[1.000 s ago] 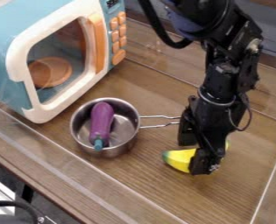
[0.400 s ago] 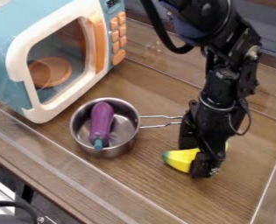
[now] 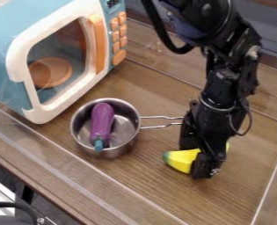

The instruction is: Put the banana in the silver pot

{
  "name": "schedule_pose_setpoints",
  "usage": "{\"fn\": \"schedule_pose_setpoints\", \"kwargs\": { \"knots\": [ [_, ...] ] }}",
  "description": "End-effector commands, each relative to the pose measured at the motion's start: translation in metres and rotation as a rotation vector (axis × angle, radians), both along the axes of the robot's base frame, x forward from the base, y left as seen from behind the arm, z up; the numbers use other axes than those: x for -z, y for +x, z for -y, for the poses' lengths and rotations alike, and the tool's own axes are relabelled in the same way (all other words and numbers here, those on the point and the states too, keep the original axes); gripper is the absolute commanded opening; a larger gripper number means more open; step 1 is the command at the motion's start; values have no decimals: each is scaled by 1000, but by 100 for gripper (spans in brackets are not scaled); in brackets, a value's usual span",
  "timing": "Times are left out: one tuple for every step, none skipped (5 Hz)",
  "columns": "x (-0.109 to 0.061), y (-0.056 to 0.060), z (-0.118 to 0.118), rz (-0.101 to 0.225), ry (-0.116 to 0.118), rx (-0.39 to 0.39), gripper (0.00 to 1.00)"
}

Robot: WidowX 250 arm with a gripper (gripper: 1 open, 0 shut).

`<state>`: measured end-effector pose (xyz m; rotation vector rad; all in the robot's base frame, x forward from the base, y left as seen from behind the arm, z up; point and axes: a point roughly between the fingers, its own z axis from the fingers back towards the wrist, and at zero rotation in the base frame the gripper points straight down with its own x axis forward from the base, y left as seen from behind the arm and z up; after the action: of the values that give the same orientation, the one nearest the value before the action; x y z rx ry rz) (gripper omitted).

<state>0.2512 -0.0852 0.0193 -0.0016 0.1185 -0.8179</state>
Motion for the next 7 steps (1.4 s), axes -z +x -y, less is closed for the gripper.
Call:
{"fn": "schedule_pose_setpoints", "kwargs": {
  "knots": [
    [-5,6,0,23,-11,-9,100],
    [-5,6,0,22,-14,-11,100],
    [-5,6,-1,26,-16,-18,0],
    [-16,4,-3,38,-17,-37,0],
    [-29,2,-5,55,-17,-62,0],
    [-56,-1,-9,99,-8,-102,0],
    [-91,-5,-18,150,26,-164,0]
  ]
}}
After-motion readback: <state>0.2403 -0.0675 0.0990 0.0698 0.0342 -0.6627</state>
